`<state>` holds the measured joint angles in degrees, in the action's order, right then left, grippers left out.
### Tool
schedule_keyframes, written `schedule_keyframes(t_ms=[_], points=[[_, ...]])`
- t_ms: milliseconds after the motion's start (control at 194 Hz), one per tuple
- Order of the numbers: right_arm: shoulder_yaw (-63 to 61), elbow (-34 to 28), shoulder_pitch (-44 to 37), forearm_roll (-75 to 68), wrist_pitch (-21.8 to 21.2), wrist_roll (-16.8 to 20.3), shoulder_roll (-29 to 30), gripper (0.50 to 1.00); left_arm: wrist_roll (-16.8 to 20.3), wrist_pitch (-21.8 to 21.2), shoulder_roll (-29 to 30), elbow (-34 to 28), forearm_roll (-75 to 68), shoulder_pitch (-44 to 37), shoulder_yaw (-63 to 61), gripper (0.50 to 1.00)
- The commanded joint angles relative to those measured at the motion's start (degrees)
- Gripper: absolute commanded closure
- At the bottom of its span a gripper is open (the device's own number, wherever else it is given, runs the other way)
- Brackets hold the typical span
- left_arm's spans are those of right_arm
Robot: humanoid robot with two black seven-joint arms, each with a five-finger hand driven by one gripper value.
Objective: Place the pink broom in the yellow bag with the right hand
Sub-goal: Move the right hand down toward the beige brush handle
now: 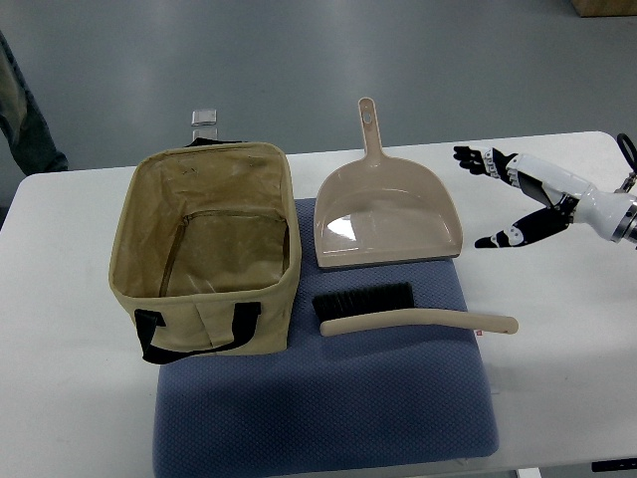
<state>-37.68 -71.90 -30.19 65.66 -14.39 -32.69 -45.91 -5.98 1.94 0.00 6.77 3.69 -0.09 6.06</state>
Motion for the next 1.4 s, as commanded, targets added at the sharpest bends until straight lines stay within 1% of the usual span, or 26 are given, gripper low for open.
schedule_keyframes(t_ms=[0, 87, 154, 242, 401, 478, 597, 689, 715, 751, 838, 941, 1054, 1126, 1142, 1245, 1311, 1394], points=[[2.2, -3.2, -0.6, 5.3, -0.2, 0.3, -2.1, 0.521, 0.0, 0.0, 0.0, 0.0, 0.0, 0.0, 0.0, 0.500], [2.4, -4.5, -0.7, 9.8, -1.5, 0.8, -3.8, 0.521, 0.0, 0.0, 0.0, 0.0, 0.0, 0.0, 0.0, 0.500], [2.4, -5.4, -0.7, 12.7, -2.7, 1.9, -4.2, 0.523, 0.0, 0.0, 0.0, 0.0, 0.0, 0.0, 0.0, 0.500], [2.7, -6.8, -0.7, 14.8, -3.7, 4.3, -5.1, 0.523, 0.0, 0.0, 0.0, 0.0, 0.0, 0.0, 0.0, 0.500], [4.0, -9.3, -0.8, 15.2, -4.3, 7.9, -6.9, 0.525, 0.0, 0.0, 0.0, 0.0, 0.0, 0.0, 0.0, 0.500], [4.1, -10.3, -0.8, 15.3, -4.6, 10.4, -7.0, 0.525, 0.0, 0.0, 0.0, 0.0, 0.0, 0.0, 0.0, 0.500], [4.2, -11.2, -0.8, 16.6, -4.4, 12.0, -6.9, 0.527, 0.0, 0.0, 0.0, 0.0, 0.0, 0.0, 0.0, 0.500], [4.6, -12.0, -0.7, 18.4, -4.1, 14.0, -6.4, 0.536, 0.0, 0.0, 0.0, 0.0, 0.0, 0.0, 0.0, 0.500], [5.0, -12.1, -0.7, 18.6, -3.9, 14.4, -6.3, 0.540, 0.0, 0.0, 0.0, 0.0, 0.0, 0.0, 0.0, 0.500], [5.8, -12.4, -0.7, 19.2, -3.7, 14.9, -6.2, 0.564, 0.0, 0.0, 0.0, 0.0, 0.0, 0.0, 0.0, 0.500], [6.3, -12.6, -0.7, 19.7, -3.5, 15.7, -5.6, 0.593, 0.0, 0.0, 0.0, 0.0, 0.0, 0.0, 0.0, 0.500], [7.1, -13.2, -0.6, 20.1, -3.6, 16.3, -4.9, 0.603, 0.0, 0.0, 0.0, 0.0, 0.0, 0.0, 0.0, 0.500], [8.3, -14.1, -0.6, 20.5, -3.5, 17.8, -4.9, 0.662, 0.0, 0.0, 0.0, 0.0, 0.0, 0.0, 0.0, 0.500], [8.3, -14.8, -0.7, 20.5, -3.5, 18.0, -4.6, 0.679, 0.0, 0.0, 0.0, 0.0, 0.0, 0.0, 0.0, 0.500], [8.3, -15.0, -0.7, 20.5, -3.5, 18.0, -4.6, 0.691, 0.0, 0.0, 0.0, 0.0, 0.0, 0.0, 0.0, 0.500], [8.3, -15.9, -0.8, 20.6, -3.1, 18.6, -4.6, 0.697, 0.0, 0.0, 0.0, 0.0, 0.0, 0.0, 0.0, 0.500], [8.3, -16.0, -0.9, 20.7, -2.5, 20.5, -4.0, 0.699, 0.0, 0.0, 0.0, 0.0, 0.0, 0.0, 0.0, 0.500], [8.6, -15.9, -2.4, 21.7, -1.9, 21.7, -2.8, 0.699, 0.0, 0.0, 0.0, 0.0, 0.0, 0.0, 0.0, 0.500]])
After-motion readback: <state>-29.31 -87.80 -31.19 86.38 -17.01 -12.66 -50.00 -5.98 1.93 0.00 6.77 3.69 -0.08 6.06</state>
